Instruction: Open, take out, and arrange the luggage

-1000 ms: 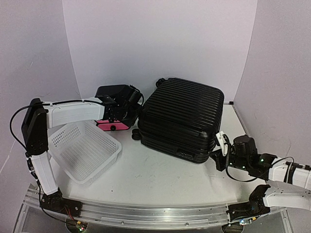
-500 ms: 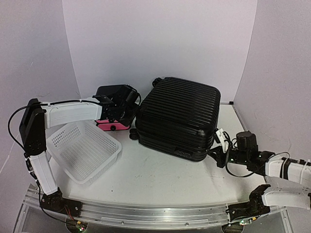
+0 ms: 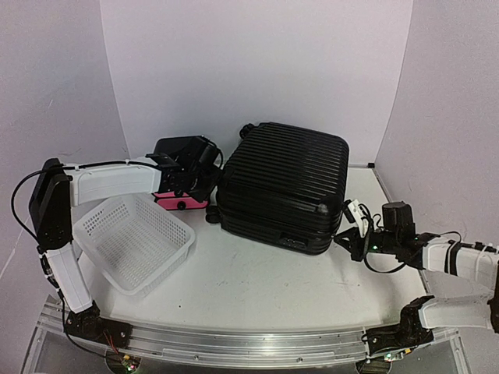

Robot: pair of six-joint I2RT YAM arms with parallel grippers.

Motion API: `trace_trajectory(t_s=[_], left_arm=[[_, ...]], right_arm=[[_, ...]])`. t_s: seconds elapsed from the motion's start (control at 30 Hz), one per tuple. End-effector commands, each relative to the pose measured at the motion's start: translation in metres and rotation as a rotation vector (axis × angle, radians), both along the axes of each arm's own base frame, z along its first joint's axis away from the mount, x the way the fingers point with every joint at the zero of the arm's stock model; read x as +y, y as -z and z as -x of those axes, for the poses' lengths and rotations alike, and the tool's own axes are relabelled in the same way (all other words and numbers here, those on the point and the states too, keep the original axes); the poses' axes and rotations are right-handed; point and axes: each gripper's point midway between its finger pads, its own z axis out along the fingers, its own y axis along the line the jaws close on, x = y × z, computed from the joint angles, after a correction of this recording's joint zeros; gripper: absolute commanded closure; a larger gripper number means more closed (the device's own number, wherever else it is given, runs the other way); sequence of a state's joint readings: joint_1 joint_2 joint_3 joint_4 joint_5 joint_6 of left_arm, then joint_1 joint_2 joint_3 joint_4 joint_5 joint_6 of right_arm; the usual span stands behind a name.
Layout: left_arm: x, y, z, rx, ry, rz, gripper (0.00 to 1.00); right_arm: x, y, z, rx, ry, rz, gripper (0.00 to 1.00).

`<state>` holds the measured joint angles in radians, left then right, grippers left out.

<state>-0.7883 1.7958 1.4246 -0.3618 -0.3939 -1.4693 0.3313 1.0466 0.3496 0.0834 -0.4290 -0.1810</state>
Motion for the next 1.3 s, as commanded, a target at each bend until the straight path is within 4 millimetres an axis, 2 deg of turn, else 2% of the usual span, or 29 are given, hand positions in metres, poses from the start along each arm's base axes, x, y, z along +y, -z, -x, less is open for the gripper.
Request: trace_trajectory(t_s=[0.0,0.1,0.17,0.33,0.57,0.7,0.77,0.8,0.93,1.0,1.1,1.27], left_arm=[[0.009,0.034,0.029,0.056,0.267,-0.346,0.78],[0.012,0.031,0.031,0.039,0.294,-0.379,0.78],[0.013,0.027,0.031,0.025,0.305,-0.388,0.78],[0.004,0.003,0.036,-0.021,0.391,-0.365,0.78],[0.014,-0.033,0.032,-0.100,0.373,-0.367,0.78],[0.010,-0.043,0.033,-0.115,0.391,-0.339,0.78],[0.007,-0.045,0.035,-0.112,0.401,-0.318,0.78],[0.006,-0.046,0.036,-0.112,0.405,-0.306,0.78],[-0.001,-0.047,0.039,-0.102,0.431,-0.270,0.78],[-0.003,-0.046,0.040,-0.098,0.439,-0.262,0.78],[-0.003,-0.048,0.040,-0.103,0.441,-0.264,0.78],[-0.004,-0.051,0.040,-0.112,0.451,-0.261,0.78]], right_arm=[[0.002,-0.055,-0.029,-0.270,-0.102,0.120,1.00],[-0.001,-0.068,-0.034,-0.296,-0.121,0.163,1.00],[-0.001,-0.068,-0.034,-0.262,-0.148,0.182,1.00],[-0.004,-0.040,-0.020,-0.165,-0.209,0.247,1.00],[-0.003,-0.029,-0.001,-0.151,-0.153,0.160,1.00],[-0.013,-0.010,-0.001,-0.086,-0.088,0.191,1.00],[-0.013,-0.010,-0.003,-0.073,-0.070,0.181,1.00],[-0.010,-0.010,-0.003,-0.064,-0.073,0.158,0.97],[0.000,-0.010,-0.005,-0.038,-0.077,0.074,0.71],[0.002,-0.009,-0.007,-0.042,-0.066,0.048,0.62],[0.000,-0.006,-0.006,-0.067,-0.045,0.026,0.54],[0.005,-0.008,0.000,-0.083,-0.073,-0.012,0.50]])
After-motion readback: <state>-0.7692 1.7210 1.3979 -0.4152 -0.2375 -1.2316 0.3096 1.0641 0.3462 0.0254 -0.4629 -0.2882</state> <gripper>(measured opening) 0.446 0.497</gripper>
